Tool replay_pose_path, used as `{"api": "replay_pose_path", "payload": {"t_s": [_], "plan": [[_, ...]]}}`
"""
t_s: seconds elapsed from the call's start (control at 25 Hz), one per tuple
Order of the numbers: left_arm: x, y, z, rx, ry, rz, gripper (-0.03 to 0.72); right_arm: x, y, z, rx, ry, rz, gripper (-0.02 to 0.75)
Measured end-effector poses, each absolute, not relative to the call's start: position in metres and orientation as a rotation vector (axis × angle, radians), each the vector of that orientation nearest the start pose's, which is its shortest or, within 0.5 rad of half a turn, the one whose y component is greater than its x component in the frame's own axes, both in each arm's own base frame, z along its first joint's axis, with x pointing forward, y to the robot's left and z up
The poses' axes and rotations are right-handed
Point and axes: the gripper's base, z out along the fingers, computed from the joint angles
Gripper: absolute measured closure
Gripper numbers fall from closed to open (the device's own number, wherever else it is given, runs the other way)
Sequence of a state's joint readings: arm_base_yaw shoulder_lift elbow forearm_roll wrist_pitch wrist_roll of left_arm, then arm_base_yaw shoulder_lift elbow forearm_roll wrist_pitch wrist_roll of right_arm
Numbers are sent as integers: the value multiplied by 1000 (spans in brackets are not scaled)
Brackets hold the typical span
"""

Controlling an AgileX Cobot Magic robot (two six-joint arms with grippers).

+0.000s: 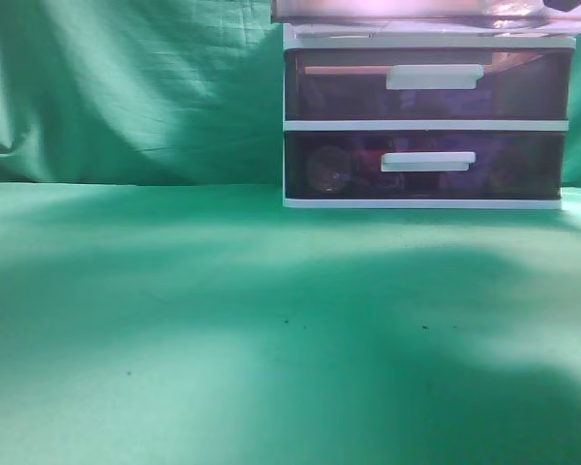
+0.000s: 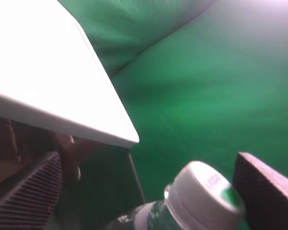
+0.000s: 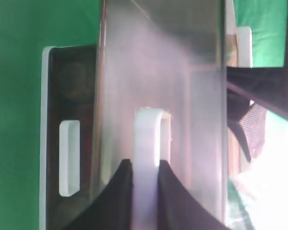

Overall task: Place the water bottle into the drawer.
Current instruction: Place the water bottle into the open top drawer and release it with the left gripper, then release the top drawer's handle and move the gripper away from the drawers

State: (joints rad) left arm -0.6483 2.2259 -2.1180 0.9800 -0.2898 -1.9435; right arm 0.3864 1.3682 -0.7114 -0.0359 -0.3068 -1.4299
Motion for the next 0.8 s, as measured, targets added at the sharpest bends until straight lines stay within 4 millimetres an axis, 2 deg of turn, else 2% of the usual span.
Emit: {"api": "replay_pose_path", "payload": {"t_s": [0.04, 0.08, 0.16, 0.28, 0.32, 0.44, 0.6, 0.72, 0.8], "plan": [[421, -340, 353, -34, 1615, -1453, 42, 270, 111, 267, -1523, 1135, -737, 641], [424, -335, 355, -10, 1613, -1412, 102, 270, 111, 266, -1525, 1137, -736, 641], [432, -321, 359, 33, 1604, -1328, 165, 269, 112, 266, -1526, 1135, -734, 641], [440, -297, 373, 110, 1575, -1182, 157, 269, 112, 266, -1526, 1135, -734, 641], [439, -288, 382, 135, 1556, -1141, 198, 269, 112, 266, -1526, 1135, -734, 641], [426, -272, 416, 277, 1482, -986, 183, 269, 112, 266, -1532, 1133, -736, 641], [394, -258, 462, 496, 1364, -819, 183, 269, 112, 266, -1532, 1133, -735, 641], [369, -250, 490, 613, 1283, -787, 331, 269, 112, 266, -1532, 1133, -735, 641], [353, -246, 505, 711, 1213, -755, 522, 269, 112, 266, -1530, 1132, -736, 641]]}}
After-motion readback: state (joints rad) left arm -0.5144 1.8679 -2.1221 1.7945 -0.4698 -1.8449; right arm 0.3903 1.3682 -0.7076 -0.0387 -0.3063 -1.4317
